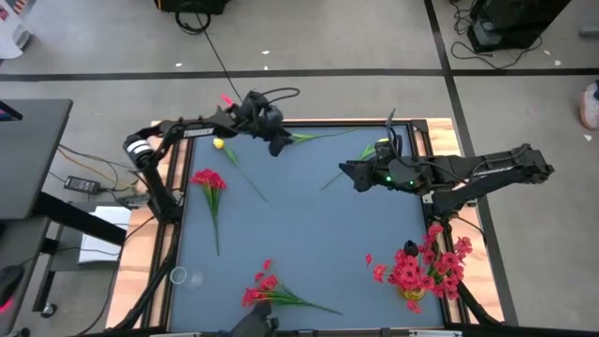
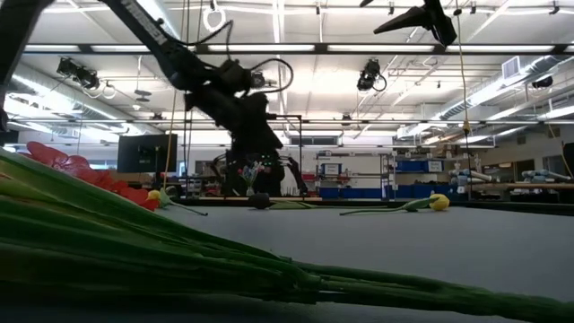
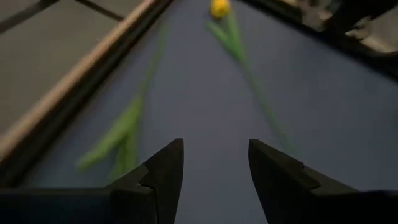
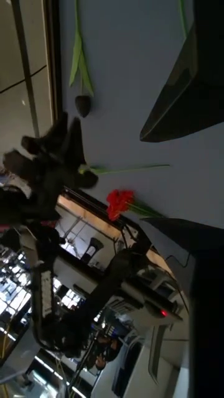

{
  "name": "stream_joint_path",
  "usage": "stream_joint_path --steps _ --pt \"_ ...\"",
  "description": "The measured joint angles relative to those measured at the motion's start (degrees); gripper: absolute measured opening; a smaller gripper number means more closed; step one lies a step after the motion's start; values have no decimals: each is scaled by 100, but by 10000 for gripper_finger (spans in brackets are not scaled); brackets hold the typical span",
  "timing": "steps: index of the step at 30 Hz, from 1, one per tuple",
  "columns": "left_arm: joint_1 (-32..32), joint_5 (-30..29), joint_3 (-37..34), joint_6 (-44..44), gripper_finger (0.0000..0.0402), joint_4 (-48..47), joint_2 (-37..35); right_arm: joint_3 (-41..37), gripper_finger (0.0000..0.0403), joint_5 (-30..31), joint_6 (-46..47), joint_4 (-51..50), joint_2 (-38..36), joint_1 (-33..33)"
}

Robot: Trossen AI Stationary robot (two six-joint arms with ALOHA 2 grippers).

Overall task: Sort flowers into vase by color
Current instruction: Put the black flower into the yellow vase

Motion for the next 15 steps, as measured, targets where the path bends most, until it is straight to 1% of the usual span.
stream_joint_path --steps 4,8,10,12,15 --pt "-2 -423 1163 834 185 -1187 809 0 217 -1 1 3 0 0" --pt "17 -727 2219 1515 185 -2383 1530 0 217 -121 111 87 0 44" --pt "23 -893 2608 1764 185 -2848 1791 0 217 -150 147 85 0 115" --pt "33 -1184 2898 1990 185 -3160 1967 0 217 -135 147 83 0 201" --pt "39 -1647 3181 2220 185 -3363 2180 0 217 -107 143 80 0 285"
